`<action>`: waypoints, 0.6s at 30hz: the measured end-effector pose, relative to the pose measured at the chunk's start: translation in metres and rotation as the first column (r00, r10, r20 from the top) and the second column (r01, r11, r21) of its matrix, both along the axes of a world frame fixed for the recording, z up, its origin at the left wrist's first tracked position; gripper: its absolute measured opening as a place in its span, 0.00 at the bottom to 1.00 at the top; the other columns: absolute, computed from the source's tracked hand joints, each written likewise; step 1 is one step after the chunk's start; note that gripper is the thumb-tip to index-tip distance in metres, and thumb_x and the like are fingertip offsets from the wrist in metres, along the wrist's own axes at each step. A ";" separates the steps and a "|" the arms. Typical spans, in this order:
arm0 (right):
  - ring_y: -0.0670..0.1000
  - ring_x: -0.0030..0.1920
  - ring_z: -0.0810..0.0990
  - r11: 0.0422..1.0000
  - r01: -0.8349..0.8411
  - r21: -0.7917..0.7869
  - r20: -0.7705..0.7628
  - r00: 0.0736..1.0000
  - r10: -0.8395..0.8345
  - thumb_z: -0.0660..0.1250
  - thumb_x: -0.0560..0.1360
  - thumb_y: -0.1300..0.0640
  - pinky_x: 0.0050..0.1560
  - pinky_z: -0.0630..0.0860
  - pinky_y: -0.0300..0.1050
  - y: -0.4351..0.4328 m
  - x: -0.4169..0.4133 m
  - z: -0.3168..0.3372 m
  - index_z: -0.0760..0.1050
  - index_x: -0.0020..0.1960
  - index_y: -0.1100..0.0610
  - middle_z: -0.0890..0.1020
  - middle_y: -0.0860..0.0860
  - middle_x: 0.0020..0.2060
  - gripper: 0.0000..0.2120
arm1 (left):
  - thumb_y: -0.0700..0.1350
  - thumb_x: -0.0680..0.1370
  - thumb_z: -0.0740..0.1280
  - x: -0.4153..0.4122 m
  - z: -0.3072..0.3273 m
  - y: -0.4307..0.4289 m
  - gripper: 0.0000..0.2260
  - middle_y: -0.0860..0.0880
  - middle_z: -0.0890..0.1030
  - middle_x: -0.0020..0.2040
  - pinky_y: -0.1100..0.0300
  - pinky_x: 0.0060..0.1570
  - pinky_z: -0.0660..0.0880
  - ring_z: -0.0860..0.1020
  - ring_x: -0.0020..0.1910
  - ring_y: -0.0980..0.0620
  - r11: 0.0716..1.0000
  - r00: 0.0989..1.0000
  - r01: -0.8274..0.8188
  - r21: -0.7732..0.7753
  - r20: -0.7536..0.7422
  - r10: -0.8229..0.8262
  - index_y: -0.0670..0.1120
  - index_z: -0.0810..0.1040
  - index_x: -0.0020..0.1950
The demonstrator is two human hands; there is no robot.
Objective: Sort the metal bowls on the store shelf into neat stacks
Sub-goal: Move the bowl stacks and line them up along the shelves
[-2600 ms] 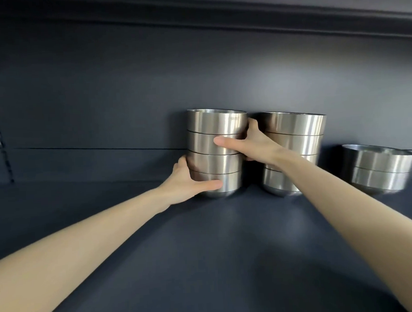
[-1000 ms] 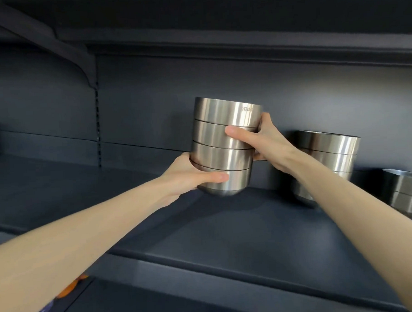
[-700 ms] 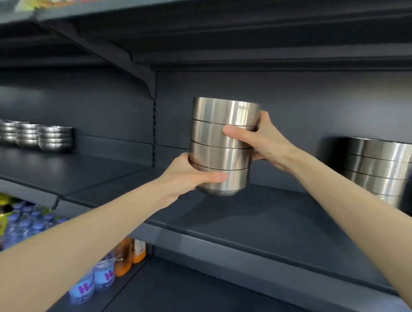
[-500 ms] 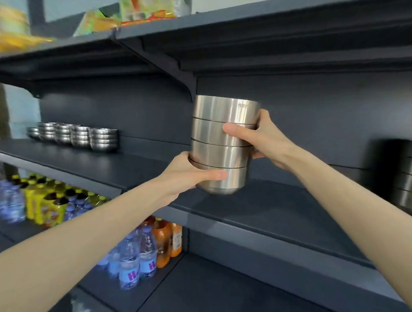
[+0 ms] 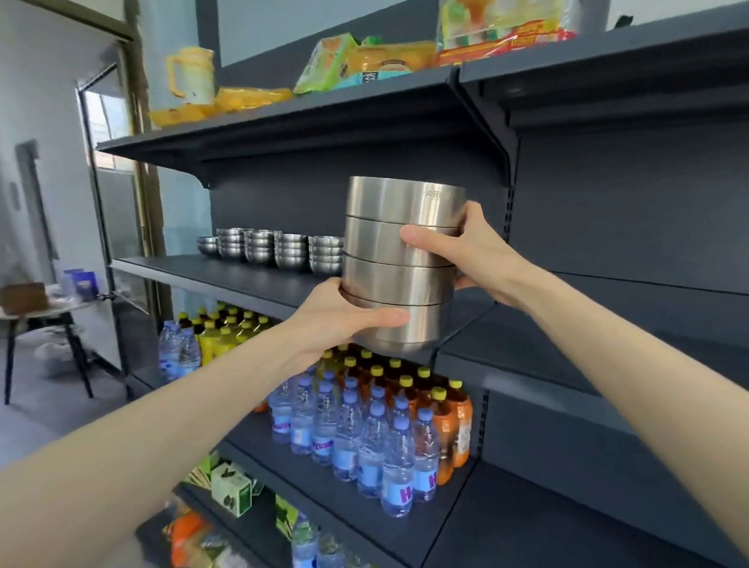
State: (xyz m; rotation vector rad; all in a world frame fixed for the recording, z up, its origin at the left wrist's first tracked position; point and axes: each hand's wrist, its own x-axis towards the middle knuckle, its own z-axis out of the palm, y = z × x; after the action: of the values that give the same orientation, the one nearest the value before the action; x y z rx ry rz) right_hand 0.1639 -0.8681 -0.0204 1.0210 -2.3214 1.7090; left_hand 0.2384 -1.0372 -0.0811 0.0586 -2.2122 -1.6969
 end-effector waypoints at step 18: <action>0.42 0.52 0.78 0.999 -0.043 0.012 0.006 0.999 0.043 0.74 0.67 0.42 0.40 0.76 0.43 -0.206 -0.141 0.007 0.58 0.68 0.52 0.76 0.42 0.55 0.38 | 0.53 0.52 0.83 -0.139 0.004 -0.204 0.33 0.52 0.84 0.50 0.50 0.56 0.79 0.82 0.52 0.51 0.999 0.998 -0.051 0.014 -0.022 0.052 0.50 0.76 0.54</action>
State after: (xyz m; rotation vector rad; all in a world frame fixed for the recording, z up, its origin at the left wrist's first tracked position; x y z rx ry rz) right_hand 0.0232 -1.0743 -0.0133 1.0775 -2.3331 1.7169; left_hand 0.0997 -1.2408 -0.0774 0.0985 -2.1649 -1.6764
